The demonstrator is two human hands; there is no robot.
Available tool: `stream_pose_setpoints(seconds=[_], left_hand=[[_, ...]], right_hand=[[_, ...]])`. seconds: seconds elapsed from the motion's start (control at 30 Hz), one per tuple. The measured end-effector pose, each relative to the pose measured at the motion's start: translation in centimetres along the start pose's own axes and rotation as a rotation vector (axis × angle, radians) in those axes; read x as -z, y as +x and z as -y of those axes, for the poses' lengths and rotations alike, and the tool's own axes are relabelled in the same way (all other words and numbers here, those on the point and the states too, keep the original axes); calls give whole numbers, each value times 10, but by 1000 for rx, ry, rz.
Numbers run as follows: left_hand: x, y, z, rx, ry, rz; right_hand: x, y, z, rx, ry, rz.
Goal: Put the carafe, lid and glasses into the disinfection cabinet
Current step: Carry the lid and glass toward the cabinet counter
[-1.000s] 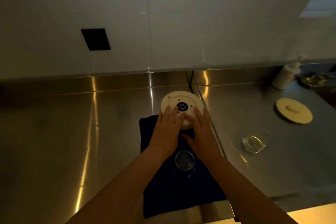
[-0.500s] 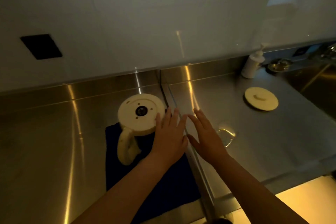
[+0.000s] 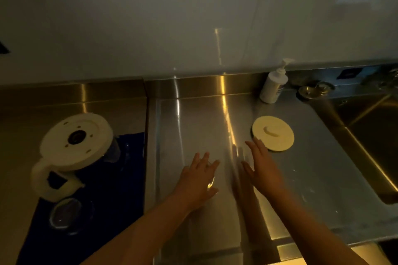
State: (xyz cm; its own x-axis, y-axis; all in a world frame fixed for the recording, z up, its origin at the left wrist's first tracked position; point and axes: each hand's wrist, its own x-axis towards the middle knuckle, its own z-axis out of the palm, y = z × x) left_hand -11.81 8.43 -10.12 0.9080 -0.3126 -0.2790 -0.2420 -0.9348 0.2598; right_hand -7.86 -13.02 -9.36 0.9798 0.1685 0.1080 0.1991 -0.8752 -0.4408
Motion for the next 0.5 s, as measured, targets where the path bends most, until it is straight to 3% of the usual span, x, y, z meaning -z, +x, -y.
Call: stream_pose_setpoints(seconds=[0.13,0.5], left_hand=[[0,11,-12,104,98,-2],[6,40,-37,219,-31,-86]], right_hand=[[13,20,-39,-36,63,70],[10,73,-106,-87,22,147]])
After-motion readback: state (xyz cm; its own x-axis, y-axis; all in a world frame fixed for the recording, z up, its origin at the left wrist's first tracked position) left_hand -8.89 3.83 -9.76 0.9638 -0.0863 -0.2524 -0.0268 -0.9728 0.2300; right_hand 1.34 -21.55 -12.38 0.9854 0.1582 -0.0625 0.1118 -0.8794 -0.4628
